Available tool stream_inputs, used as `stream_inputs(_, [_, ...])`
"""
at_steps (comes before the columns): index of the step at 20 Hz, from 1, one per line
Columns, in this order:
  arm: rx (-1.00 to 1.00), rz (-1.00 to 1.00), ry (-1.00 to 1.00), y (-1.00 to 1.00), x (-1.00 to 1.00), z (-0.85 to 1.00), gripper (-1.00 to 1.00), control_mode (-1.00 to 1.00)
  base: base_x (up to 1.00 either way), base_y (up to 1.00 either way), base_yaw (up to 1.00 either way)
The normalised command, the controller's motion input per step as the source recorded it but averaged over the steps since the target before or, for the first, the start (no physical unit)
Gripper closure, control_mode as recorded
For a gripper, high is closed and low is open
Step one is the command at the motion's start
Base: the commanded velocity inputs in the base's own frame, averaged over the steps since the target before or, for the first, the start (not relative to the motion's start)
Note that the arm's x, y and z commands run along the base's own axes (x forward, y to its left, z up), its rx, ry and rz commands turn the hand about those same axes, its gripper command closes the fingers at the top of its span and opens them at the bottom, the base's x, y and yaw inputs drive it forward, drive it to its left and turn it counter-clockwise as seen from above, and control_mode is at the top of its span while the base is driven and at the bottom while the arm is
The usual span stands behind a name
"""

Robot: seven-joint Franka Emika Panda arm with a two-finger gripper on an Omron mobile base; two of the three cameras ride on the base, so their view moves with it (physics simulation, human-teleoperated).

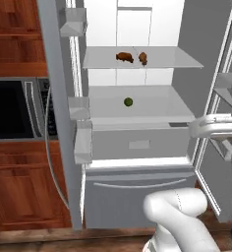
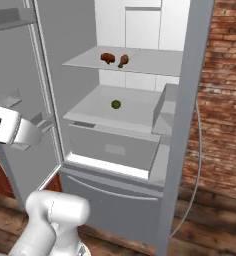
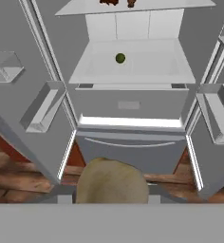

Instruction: Gather the lime and garlic from the fridge and place them on a tray on the dining counter. Then gather the chicken drumsticks from the fridge and place them on the other tray.

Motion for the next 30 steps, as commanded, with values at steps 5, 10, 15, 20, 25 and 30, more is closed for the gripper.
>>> stream_inputs(5, [0.00, 0.00, 0.00, 0.00, 0.00, 0.00, 1.00, 1.00, -1.00, 0.00, 0.00])
stream_inputs(10, [0.00, 0.00, 0.00, 0.00, 0.00, 0.00, 1.00, 1.00, -1.00, 0.00, 0.00])
stream_inputs(15, [0.00, 0.00, 0.00, 0.00, 0.00, 0.00, 1.00, 1.00, -1.00, 0.00, 0.00])
stream_inputs(20, [0.00, 0.00, 0.00, 0.00, 0.00, 0.00, 1.00, 1.00, -0.94, 0.00, 0.08])
stream_inputs(25, [0.00, 0.00, 0.00, 0.00, 0.00, 0.00, 1.00, 1.00, 0.00, 0.00, 0.97])
stream_inputs(30, [0.00, 0.00, 0.00, 0.00, 0.00, 0.00, 1.00, 1.00, 0.00, 0.00, 1.00])
